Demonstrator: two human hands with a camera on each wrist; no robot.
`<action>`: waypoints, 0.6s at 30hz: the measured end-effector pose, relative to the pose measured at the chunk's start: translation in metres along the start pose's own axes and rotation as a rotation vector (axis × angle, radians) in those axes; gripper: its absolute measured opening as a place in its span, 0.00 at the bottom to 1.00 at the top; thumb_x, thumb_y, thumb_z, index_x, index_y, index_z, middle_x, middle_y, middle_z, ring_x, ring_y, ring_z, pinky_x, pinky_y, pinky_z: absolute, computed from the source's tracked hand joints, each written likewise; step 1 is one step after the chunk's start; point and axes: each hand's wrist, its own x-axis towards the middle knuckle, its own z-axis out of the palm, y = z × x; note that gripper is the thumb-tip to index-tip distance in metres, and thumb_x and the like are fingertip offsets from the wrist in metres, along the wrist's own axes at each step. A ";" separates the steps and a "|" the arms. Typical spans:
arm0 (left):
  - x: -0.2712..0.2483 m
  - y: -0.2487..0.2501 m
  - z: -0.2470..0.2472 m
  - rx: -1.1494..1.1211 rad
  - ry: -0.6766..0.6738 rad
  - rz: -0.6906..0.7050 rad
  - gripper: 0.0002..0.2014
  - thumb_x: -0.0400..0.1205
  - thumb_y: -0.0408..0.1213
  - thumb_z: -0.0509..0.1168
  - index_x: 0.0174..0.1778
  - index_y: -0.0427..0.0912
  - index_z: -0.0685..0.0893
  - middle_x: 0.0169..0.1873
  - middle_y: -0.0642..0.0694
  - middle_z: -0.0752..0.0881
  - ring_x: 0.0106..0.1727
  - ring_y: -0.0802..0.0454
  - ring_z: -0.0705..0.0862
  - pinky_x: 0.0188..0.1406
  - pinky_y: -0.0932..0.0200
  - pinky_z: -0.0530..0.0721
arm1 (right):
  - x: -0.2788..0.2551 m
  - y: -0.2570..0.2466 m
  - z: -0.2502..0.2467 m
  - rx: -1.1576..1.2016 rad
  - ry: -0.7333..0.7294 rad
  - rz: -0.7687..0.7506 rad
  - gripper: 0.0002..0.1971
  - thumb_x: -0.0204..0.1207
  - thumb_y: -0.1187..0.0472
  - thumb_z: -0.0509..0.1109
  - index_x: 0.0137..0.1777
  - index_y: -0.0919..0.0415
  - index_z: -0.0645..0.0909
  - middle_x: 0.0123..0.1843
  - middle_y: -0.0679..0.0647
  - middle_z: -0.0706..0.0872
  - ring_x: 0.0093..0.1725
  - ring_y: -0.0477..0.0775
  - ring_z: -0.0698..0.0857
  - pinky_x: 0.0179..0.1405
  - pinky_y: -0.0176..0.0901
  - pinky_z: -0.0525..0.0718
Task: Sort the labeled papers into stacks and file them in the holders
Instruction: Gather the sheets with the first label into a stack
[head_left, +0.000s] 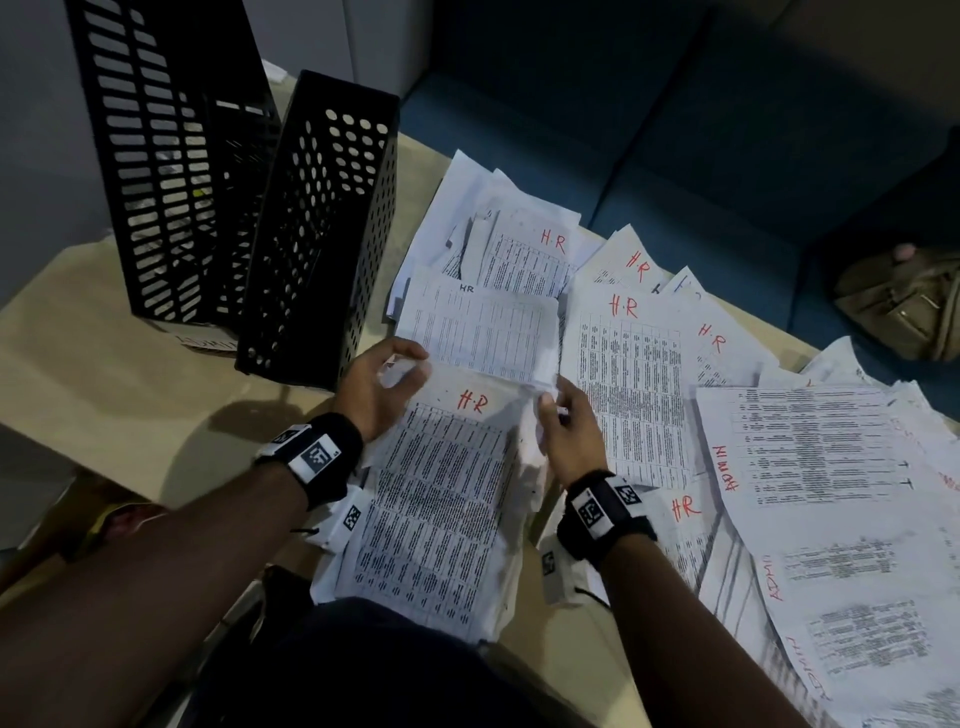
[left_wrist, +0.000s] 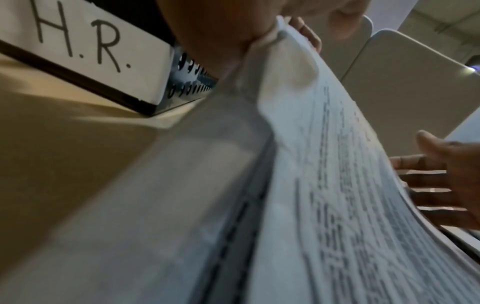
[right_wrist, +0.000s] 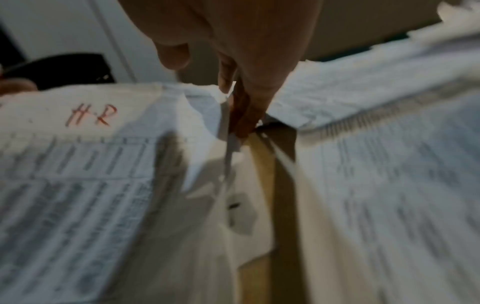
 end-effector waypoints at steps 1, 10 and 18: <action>-0.001 0.001 0.000 -0.007 -0.020 -0.008 0.12 0.76 0.35 0.74 0.41 0.58 0.81 0.46 0.56 0.85 0.43 0.64 0.84 0.43 0.64 0.82 | -0.003 0.001 0.003 0.049 -0.003 0.043 0.32 0.75 0.35 0.63 0.76 0.46 0.65 0.69 0.60 0.79 0.65 0.65 0.81 0.63 0.64 0.82; 0.001 0.004 0.008 0.069 -0.101 0.047 0.13 0.77 0.31 0.72 0.37 0.58 0.86 0.37 0.57 0.89 0.39 0.57 0.88 0.38 0.62 0.87 | -0.003 -0.017 0.004 -0.134 -0.074 -0.218 0.23 0.79 0.52 0.68 0.73 0.50 0.72 0.64 0.50 0.63 0.44 0.39 0.76 0.49 0.38 0.86; -0.009 -0.005 -0.003 -0.017 -0.186 -0.049 0.39 0.70 0.36 0.80 0.74 0.56 0.69 0.53 0.53 0.81 0.46 0.64 0.86 0.43 0.69 0.85 | 0.006 -0.003 0.002 -0.032 0.019 -0.119 0.07 0.80 0.48 0.66 0.40 0.45 0.76 0.44 0.54 0.84 0.40 0.54 0.80 0.41 0.42 0.79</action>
